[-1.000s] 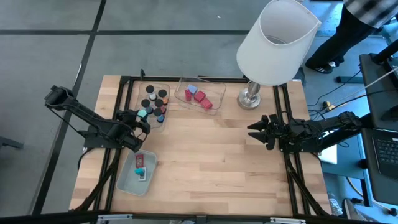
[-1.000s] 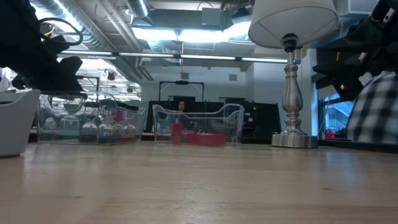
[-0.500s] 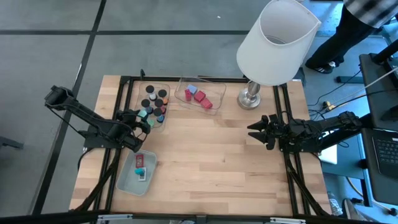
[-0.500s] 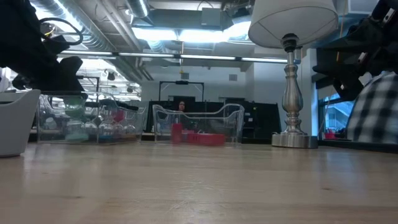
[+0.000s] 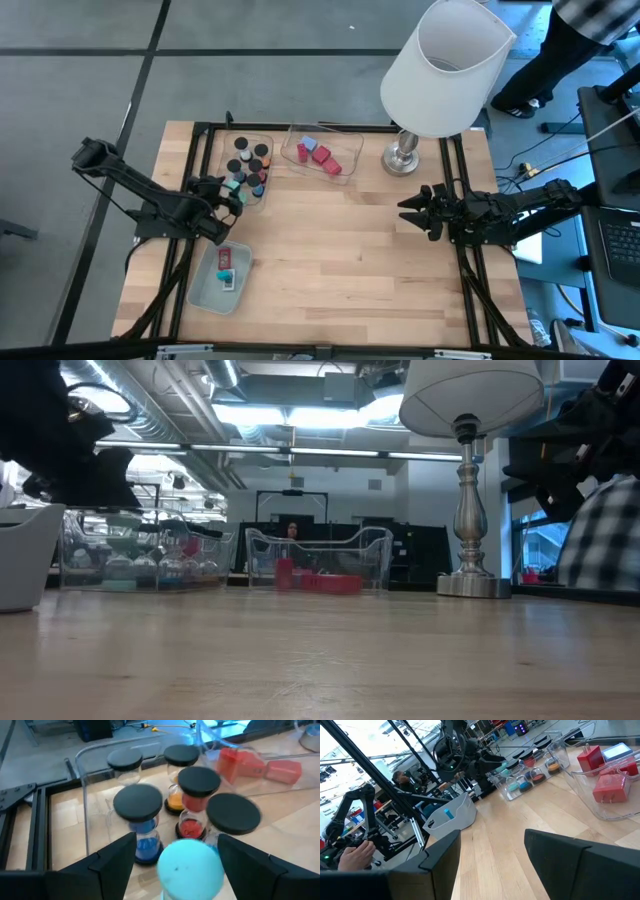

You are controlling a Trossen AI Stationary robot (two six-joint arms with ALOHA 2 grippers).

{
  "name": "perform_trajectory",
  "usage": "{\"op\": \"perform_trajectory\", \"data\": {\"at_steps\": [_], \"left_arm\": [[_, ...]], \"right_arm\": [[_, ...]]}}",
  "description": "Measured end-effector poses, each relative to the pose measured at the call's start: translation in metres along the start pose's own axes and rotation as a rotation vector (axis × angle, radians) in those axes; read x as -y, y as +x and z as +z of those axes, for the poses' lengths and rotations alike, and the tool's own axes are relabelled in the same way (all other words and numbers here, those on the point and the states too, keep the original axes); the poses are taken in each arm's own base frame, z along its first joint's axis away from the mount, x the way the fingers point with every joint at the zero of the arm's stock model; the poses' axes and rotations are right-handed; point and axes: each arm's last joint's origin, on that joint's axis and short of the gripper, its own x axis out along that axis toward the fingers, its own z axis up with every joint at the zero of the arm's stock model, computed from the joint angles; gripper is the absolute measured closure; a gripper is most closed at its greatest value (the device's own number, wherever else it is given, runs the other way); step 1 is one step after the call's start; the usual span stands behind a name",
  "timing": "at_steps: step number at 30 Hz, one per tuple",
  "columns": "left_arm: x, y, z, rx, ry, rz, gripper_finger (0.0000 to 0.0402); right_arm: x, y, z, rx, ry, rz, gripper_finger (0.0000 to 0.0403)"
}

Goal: Pick & Place Office items
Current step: Return to home position

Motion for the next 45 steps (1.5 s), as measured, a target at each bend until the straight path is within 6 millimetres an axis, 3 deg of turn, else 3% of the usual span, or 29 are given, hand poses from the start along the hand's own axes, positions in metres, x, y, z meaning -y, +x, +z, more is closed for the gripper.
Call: {"op": "perform_trajectory", "data": {"at_steps": [6,12,19,31,37,45], "left_arm": [[0.007,-0.008,0.016,0.030,0.026,-0.032,0.0123],[0.017,-0.021,0.046,0.089,0.046,-0.079,0.0123],[0.035,-0.034,0.071,0.092,0.173,-0.177,0.0123],[0.089,-0.046,0.101,0.261,0.559,-0.674,0.0123],[0.101,-0.025,0.098,0.413,0.650,-0.970,0.0123],[0.078,0.026,0.082,0.423,0.490,-1.047,0.0123]], "right_arm": [[0.000,0.000,0.000,0.000,0.000,0.000,0.0179],[0.000,0.000,0.000,0.000,0.000,0.000,0.0179],[0.000,0.000,0.000,0.000,0.000,0.000,0.0179],[0.000,0.000,0.000,0.000,0.000,0.000,0.0179],[0.000,0.000,0.000,0.000,0.000,0.000,0.0179],[0.000,0.000,0.000,0.000,0.000,0.000,0.0179]]}}
